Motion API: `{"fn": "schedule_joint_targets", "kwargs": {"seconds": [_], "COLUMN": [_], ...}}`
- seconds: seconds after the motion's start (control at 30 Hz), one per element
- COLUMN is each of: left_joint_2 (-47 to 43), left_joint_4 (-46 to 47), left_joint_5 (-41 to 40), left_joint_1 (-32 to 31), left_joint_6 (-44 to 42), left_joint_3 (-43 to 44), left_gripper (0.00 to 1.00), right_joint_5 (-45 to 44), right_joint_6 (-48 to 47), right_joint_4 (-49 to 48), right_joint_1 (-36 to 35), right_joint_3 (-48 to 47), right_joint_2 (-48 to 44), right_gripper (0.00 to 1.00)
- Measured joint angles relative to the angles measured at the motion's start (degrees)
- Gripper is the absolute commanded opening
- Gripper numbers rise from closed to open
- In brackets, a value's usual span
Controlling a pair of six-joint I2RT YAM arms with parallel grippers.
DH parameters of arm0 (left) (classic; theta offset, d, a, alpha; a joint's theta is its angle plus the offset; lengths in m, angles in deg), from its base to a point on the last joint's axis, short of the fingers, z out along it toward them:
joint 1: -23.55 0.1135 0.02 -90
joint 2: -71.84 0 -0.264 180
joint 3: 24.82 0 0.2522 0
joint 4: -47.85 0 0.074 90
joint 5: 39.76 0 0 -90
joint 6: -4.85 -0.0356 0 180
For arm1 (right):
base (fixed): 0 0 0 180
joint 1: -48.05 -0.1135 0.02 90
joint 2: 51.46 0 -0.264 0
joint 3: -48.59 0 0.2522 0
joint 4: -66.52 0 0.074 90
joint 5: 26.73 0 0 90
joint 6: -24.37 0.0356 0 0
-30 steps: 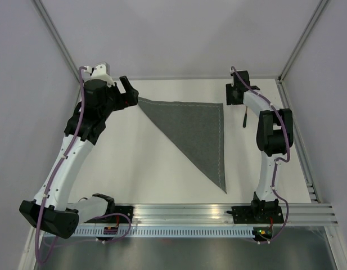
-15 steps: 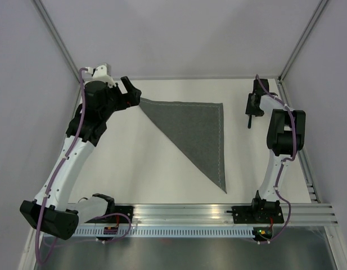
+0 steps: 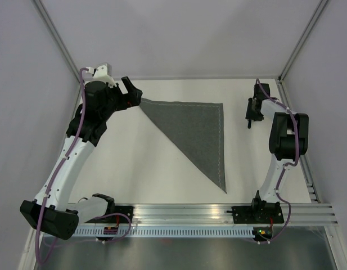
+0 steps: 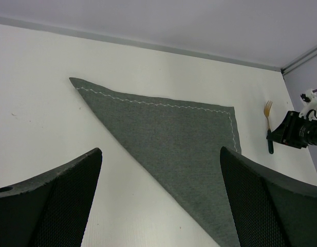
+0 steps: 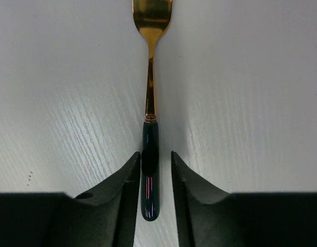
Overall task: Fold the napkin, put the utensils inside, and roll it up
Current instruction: Grab a utensil with the right arm
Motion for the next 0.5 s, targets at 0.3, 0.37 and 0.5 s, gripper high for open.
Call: {"fn": "schedule_joint_targets", "kwargs": {"seconds": [0.3,0.37,0.5], "left_joint_2": [0.02,0.02,0.02], "left_joint_4": [0.48,0.50,0.50], "left_joint_5": [0.11,0.11,0.11], "left_joint_1": [0.00,0.00,0.00], "left_joint_6": [0.02,0.04,0.07], "left_joint_3": [-0.02,-0.02,-0.02], "left_gripper": [1.00,1.00,1.00], "right_joint_5": [6.78,7.78,9.31], "right_joint_6": [-0.35,-1.01,-2.67], "right_joint_4": [-0.59,-0.70,-0.72], "right_joint_1": [3.04,3.34,3.58], "right_joint_3": [-0.26,-0.46,-0.46], "right_joint_2": [0.42,0.52,0.48], "right_gripper": [0.02,0.00,0.00]}}
